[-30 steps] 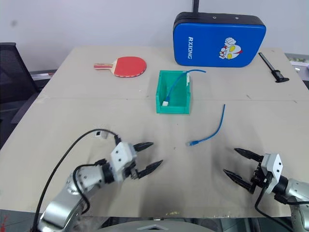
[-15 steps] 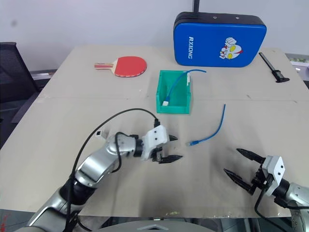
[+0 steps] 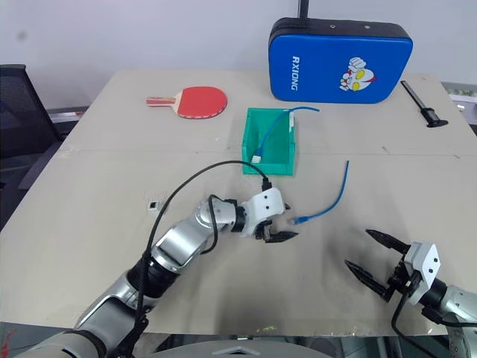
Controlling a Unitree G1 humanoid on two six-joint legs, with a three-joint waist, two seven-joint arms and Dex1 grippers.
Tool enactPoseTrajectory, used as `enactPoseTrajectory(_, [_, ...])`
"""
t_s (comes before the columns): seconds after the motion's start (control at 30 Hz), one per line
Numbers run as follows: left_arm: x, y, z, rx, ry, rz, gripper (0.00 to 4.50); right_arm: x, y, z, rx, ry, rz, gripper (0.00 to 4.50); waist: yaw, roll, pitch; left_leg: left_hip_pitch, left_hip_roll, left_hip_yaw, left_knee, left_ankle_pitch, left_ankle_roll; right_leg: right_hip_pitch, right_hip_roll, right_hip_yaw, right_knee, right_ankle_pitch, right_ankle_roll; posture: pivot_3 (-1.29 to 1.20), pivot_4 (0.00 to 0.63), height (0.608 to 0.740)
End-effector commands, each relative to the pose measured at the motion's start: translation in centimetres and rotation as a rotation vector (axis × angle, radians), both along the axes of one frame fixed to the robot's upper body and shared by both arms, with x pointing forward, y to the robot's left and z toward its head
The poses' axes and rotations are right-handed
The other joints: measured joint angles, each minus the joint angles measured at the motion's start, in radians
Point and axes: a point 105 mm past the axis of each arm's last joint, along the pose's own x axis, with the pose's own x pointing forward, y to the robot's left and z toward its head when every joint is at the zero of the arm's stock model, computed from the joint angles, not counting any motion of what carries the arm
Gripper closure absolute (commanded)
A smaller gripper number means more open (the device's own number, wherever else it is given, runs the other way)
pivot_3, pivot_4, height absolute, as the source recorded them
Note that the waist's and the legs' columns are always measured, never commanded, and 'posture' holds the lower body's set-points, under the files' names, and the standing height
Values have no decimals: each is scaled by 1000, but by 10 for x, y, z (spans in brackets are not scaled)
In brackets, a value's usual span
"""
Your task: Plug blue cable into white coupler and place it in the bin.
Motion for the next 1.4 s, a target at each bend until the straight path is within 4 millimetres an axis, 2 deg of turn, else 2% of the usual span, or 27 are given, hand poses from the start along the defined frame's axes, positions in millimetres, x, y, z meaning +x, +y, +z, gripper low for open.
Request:
enactPoseTrajectory(0.03, [3,-4,4,-5,-23,-1,933,-1,-6,11,-21,-47,-9,43,0,0,0,0,0,0,0,0,0,0,1,1,0,0,0,0,150,728])
enactPoseTrajectory(0.1, [3,-5,3,0,-20,-4,933,-2,-6,10,-23,-46,-9,43,0,0,0,0,0,0,0,0,0,0,1,1,0,0,0,0,150,728])
enactPoseTrajectory(0.2, [2,-5,2,8,-17,-11,1702,-2,-5,10,-21,-48,-12,0,0,0,0,0,0,0,0,0,0,0,2,3,0,0,0,0,150,728])
enactPoseTrajectory(0.23, [2,-5,2,9,-15,-12,2105,-2,-5,9,-20,-49,-12,0,0,0,0,0,0,0,0,0,0,0,2,3,0,0,0,0,150,728])
enactPoseTrajectory(0.27, [3,-5,2,7,-13,-13,2917,-1,-4,9,-21,-50,-13,0,0,0,0,0,0,0,0,0,0,0,2,4,0,0,0,0,150,728])
enactPoseTrajectory(0.3, [2,-5,2,3,-6,-12,3019,-1,-5,9,-21,-51,-14,0,0,0,0,0,0,0,0,0,0,0,2,4,0,0,0,0,150,728])
enactPoseTrajectory(0.4, [1,-1,-3,3,14,-15,4412,-1,-5,9,-22,-52,-16,0,0,0,0,0,0,0,0,0,0,0,2,4,0,0,0,0,150,728])
enactPoseTrajectory(0.57, [-4,-1,4,-93,59,-37,4412,-3,1,9,29,14,-11,0,0,0,0,0,0,1,0,0,0,0,2,4,0,0,0,0,150,728])
enactPoseTrajectory(0.77, [-9,-11,41,-464,396,31,4412,-8,34,19,297,307,23,0,1,-2,1,-1,1,1,1,0,0,-2,2,5,2,0,0,0,150,728])
enactPoseTrajectory(0.83, [-16,-12,52,-569,507,16,4412,-2,47,30,422,369,21,0,0,-4,1,-1,1,0,2,0,0,-2,1,5,3,0,-1,0,150,728])
enactPoseTrajectory(0.93, [-26,-10,68,-689,647,-16,4412,15,60,53,623,367,17,0,-9,-7,2,0,1,0,2,0,0,-2,2,6,4,0,-1,0,150,728])
enactPoseTrajectory(1.1, [-40,-6,74,-708,724,-73,4412,32,72,75,769,384,66,0,-10,-8,3,-1,0,-1,2,0,0,-3,3,5,5,0,-1,0,150,728])
enactPoseTrajectory(1.3, [-43,-9,73,-705,740,-79,4412,32,86,88,815,418,171,0,-10,-9,3,-2,-1,0,2,-1,1,-3,3,7,3,0,-1,0,150,728])
enactPoseTrajectory(1.4, [-43,-10,72,-707,747,-72,4500,30,91,92,805,421,212,831,-10,-9,3,-2,-1,0,2,-1,1,-3,3,8,3,0,-1,0,150,728])
